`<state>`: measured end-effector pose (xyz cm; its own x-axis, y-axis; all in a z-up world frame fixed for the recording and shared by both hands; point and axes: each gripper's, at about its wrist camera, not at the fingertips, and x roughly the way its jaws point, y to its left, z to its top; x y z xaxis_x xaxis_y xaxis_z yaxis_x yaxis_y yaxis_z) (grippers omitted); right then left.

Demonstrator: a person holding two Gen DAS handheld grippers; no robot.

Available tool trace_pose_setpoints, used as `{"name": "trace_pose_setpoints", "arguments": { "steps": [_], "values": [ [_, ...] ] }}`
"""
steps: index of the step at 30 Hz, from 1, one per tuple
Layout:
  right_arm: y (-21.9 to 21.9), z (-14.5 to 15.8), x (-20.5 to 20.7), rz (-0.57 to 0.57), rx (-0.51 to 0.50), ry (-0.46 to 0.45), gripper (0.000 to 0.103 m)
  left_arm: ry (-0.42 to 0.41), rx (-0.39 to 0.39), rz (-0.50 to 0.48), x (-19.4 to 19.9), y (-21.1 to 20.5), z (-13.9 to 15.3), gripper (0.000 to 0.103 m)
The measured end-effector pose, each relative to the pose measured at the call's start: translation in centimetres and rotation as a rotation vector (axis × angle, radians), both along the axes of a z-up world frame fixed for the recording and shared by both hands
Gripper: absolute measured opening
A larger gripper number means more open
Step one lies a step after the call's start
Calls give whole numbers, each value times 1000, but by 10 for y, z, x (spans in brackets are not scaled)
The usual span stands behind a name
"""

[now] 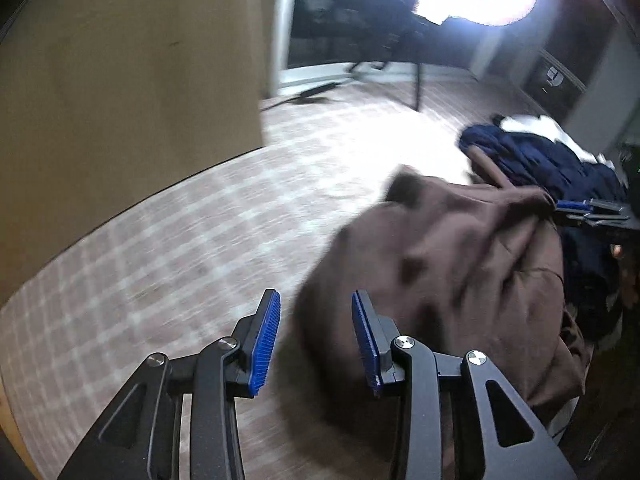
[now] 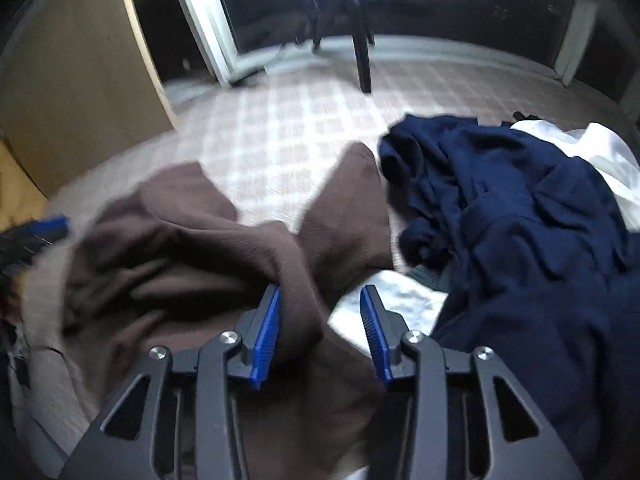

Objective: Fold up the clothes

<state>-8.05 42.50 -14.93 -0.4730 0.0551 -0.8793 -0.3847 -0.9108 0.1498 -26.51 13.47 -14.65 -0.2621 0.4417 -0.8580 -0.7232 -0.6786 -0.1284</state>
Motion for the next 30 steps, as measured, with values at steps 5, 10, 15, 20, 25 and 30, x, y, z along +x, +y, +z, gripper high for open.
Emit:
{"name": "trace_pose_setpoints", "arguments": {
  "steps": [5, 10, 15, 20, 25, 30],
  "values": [
    [-45, -3, -6, 95, -116, 31, 53, -20, 23, -6, 4, 5, -3, 36],
    [-62, -39, -45, 45, -195, -57, 53, -28, 48, 16, 9, -11, -1, 36],
    [-87, -47, -63, 112, -84, -60, 44, -32, 65, 50, 10, -30, 0, 36],
    [-90, -11, -28, 211, -45, 20, 8, -35, 83, 70, 8, -42, 2, 35],
    [-60, 46, 34, 211, -78, 129, 8, -37, 67, 47, 3, -38, 0, 35],
    [-25, 46, 88, 71, -47, 68, 8, -56, 55, -16, 1, -16, -3, 35]
  ]
}}
